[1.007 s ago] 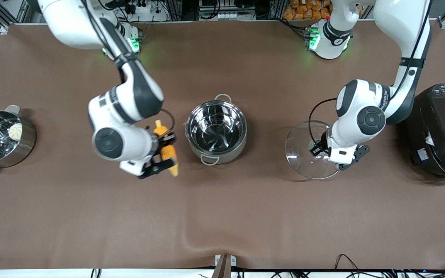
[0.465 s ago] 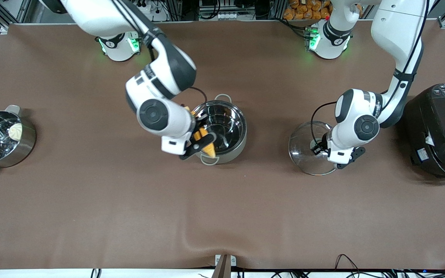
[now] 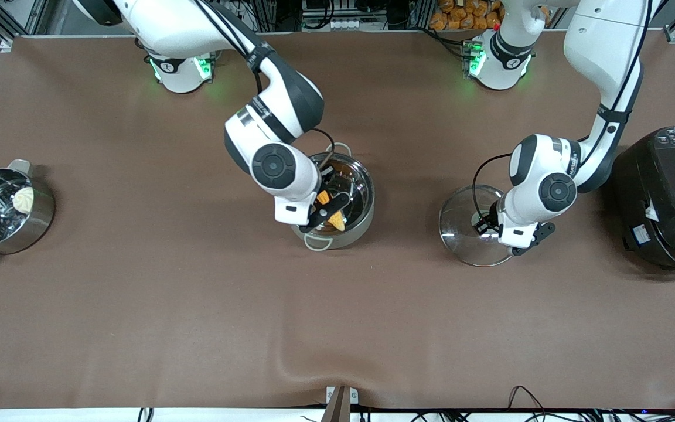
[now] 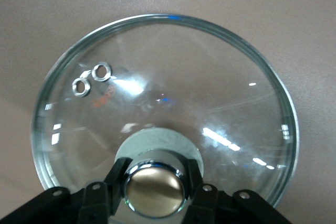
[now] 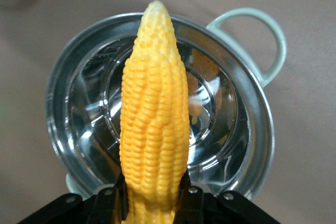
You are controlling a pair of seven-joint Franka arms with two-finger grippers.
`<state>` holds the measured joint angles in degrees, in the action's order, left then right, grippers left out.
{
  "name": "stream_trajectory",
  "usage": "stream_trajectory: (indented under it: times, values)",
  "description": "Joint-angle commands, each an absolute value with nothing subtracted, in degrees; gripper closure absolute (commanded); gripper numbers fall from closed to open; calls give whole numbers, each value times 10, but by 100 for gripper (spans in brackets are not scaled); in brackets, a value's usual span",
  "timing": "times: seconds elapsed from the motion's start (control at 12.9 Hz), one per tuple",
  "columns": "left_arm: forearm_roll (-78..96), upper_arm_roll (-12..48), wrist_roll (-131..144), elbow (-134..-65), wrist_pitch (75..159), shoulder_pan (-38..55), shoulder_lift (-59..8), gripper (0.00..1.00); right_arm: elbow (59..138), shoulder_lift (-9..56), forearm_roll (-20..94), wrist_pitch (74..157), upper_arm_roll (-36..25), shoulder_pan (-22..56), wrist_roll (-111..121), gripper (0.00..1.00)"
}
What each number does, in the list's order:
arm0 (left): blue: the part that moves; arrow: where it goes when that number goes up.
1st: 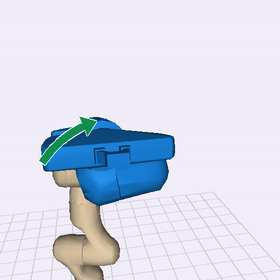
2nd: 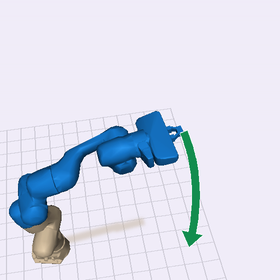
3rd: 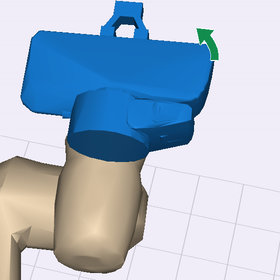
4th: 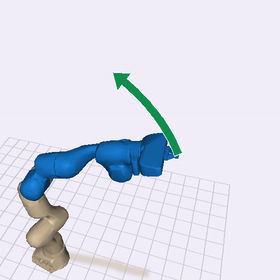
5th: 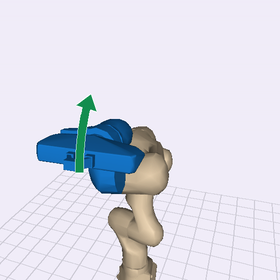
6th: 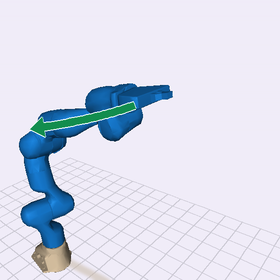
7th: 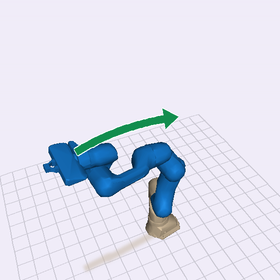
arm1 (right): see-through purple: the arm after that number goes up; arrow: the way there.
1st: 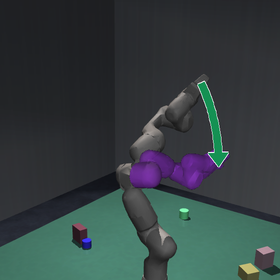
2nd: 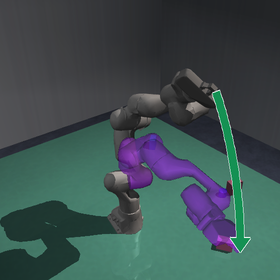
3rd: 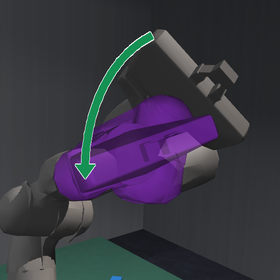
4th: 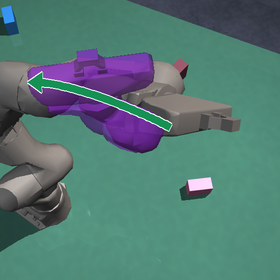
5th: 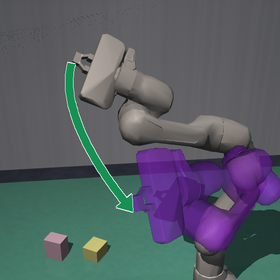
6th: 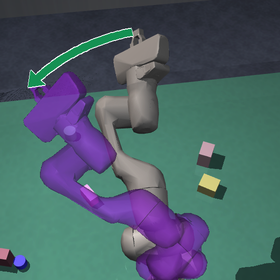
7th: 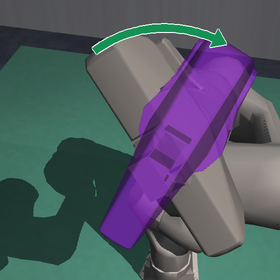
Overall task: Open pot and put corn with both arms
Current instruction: 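Drop the corn into the pot while the left gripper sets the lid down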
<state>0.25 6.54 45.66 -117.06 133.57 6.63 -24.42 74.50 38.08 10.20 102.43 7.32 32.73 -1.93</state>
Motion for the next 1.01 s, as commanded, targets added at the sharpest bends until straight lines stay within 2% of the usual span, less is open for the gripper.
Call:
stream_trajectory:
  times: [0.0,0.15,0.23,0.39,0.7,0.93]
  values:
    - [4,70,461,-1175,1337,60,-230,0,755,382,71,1031,70,349,-57,100]
    - [4,69,461,-1168,1334,60,-216,0,762,387,70,1048,69,355,-58,100]
    - [4,66,461,-1162,1330,60,-203,0,768,387,70,1056,69,355,-61,89]
    - [4,65,459,-1133,1290,59,-176,0,773,387,70,1060,69,363,-67,0]
    - [-1,66,392,-1022,1140,39,-147,0,773,381,69,1057,69,362,-87,0]
    - [-4,69,277,-1017,1122,0,-86,0,770,363,74,1031,69,322,-87,0]
